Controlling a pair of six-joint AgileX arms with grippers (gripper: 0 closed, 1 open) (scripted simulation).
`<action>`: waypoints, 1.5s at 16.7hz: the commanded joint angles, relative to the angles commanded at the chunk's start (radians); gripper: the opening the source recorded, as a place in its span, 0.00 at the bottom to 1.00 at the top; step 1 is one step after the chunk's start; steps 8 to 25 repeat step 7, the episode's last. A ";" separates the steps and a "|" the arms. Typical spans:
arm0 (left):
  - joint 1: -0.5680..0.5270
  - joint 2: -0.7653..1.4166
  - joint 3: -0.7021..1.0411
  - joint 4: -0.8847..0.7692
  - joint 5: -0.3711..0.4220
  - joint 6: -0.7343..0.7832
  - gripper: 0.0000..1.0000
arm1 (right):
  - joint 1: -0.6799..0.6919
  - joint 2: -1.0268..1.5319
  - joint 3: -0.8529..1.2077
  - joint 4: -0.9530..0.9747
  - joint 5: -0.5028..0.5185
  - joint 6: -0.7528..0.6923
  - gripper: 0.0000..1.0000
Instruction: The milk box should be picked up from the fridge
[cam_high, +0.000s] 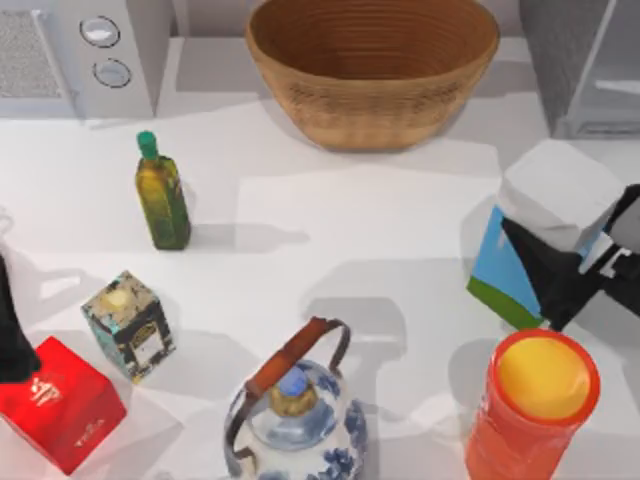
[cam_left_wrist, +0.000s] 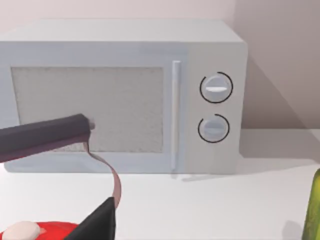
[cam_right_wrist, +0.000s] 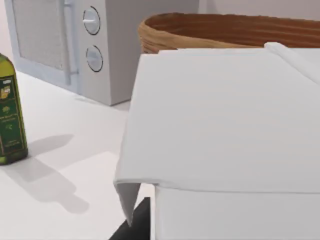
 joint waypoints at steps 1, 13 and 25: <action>0.000 0.000 0.000 0.000 0.000 0.000 1.00 | 0.000 0.000 0.000 0.000 0.000 0.000 0.98; 0.000 0.000 0.000 0.000 0.000 0.000 1.00 | 0.000 0.000 0.000 0.000 0.000 0.000 1.00; 0.000 0.000 0.000 0.000 0.000 0.000 1.00 | 0.000 0.000 0.000 0.000 0.000 0.000 1.00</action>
